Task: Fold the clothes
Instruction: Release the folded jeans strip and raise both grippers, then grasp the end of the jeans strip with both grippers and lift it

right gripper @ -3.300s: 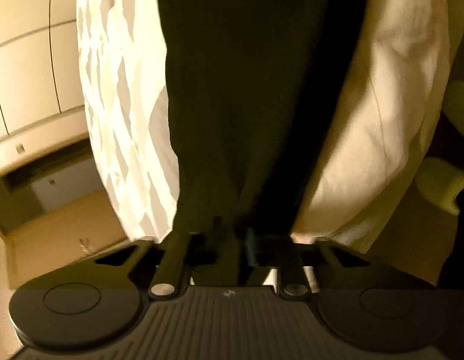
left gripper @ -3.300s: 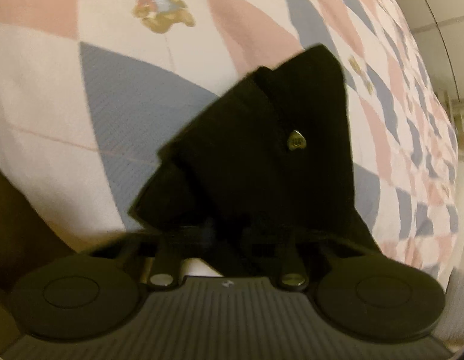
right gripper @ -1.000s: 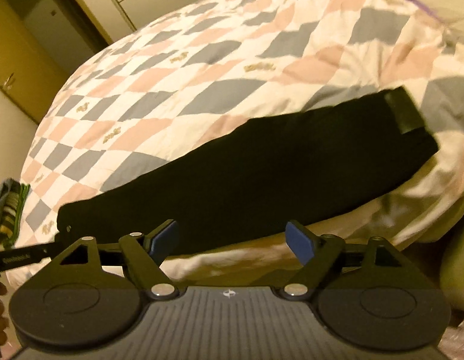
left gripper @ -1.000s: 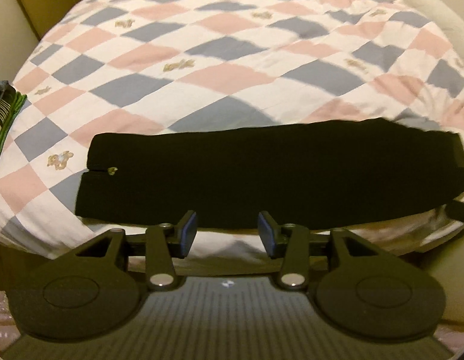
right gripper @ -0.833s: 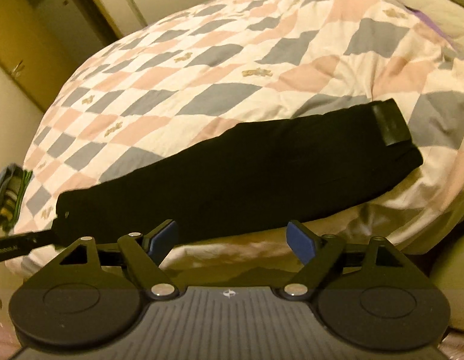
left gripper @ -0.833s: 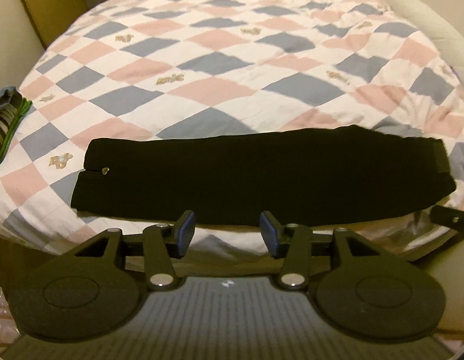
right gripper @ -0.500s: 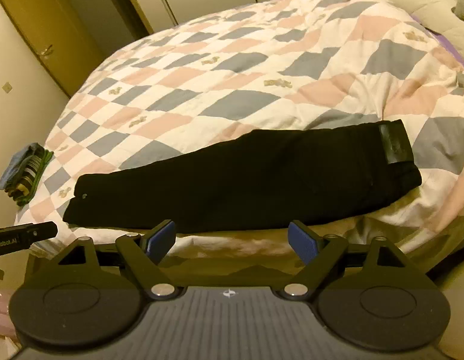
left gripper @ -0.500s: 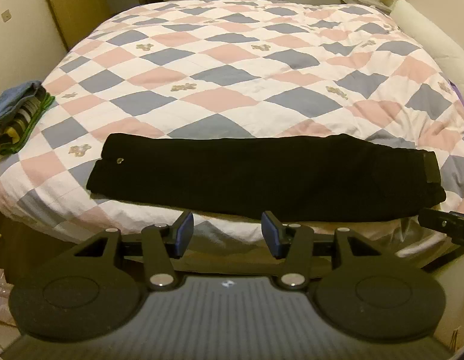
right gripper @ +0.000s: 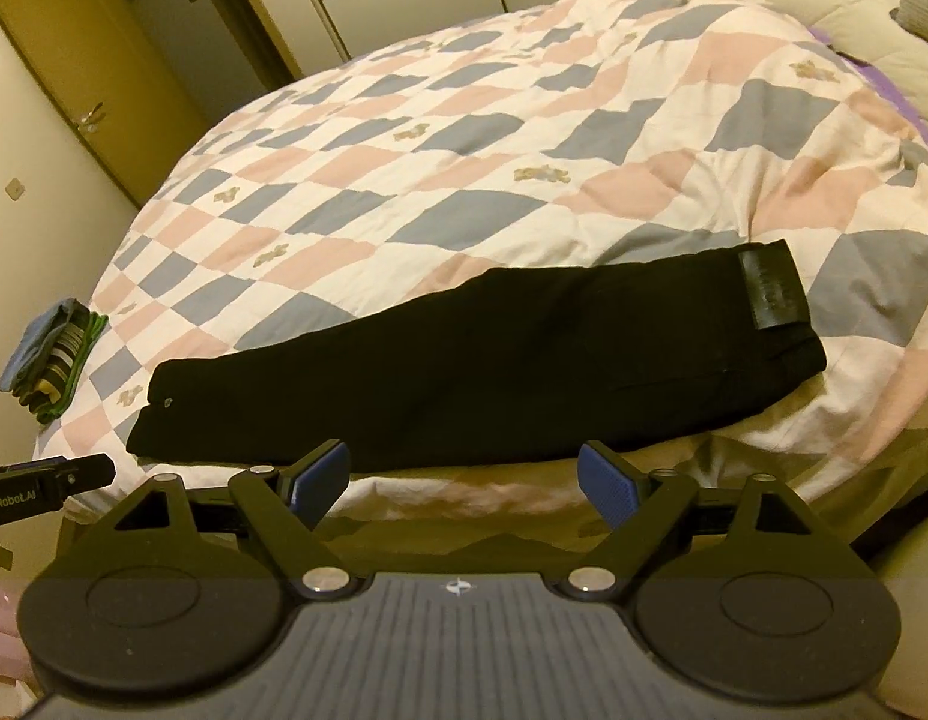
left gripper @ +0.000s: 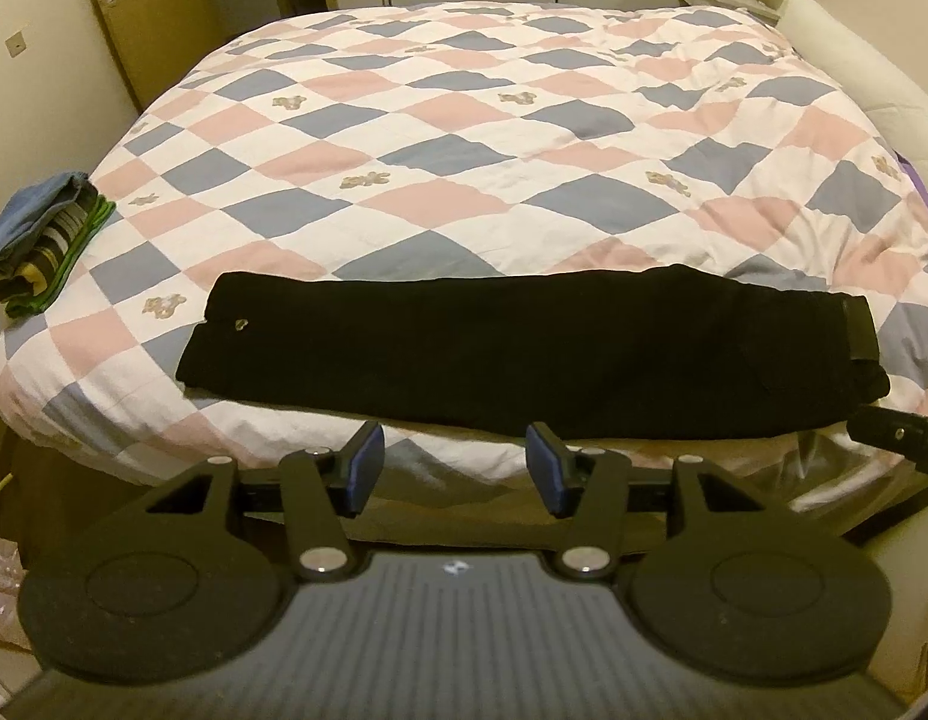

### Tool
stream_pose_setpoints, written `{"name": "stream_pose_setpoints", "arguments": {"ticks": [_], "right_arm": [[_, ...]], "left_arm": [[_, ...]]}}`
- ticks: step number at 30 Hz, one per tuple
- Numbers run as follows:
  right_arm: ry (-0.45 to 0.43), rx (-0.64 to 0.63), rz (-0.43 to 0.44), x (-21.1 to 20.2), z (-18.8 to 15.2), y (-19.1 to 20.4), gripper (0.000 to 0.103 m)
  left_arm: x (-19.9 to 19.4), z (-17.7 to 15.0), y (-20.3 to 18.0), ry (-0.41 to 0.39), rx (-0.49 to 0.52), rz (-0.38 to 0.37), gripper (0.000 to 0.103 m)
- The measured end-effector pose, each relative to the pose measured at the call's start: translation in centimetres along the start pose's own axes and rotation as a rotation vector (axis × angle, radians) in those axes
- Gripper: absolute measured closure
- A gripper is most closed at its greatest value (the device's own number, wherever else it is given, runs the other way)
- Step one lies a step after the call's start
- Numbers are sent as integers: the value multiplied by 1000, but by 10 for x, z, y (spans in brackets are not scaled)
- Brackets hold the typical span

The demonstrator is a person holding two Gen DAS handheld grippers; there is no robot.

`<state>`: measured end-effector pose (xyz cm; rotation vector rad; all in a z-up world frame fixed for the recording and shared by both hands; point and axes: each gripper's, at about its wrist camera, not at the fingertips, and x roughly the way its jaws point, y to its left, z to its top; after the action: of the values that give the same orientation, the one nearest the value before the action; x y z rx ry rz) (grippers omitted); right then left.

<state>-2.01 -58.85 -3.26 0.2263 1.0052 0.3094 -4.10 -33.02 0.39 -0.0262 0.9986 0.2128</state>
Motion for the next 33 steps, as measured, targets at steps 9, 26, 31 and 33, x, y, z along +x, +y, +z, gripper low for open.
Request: {"name": "stream_pose_setpoints", "arguments": {"ticks": [9,26,31,33], "right_arm": [[9,60,-48,24,18,10,16],[67,448,-84,153,-18,176,15],[117,565,-64,175,-48,221,16],[113,592,-79,170,-59,225,16]], "left_arm": [[34,31,19,18,46,-46,55],[150,107,225,129,364,-301,55],[192,109,266,235,436,-385,57],[205,111,266,262,461,-403,58]]}}
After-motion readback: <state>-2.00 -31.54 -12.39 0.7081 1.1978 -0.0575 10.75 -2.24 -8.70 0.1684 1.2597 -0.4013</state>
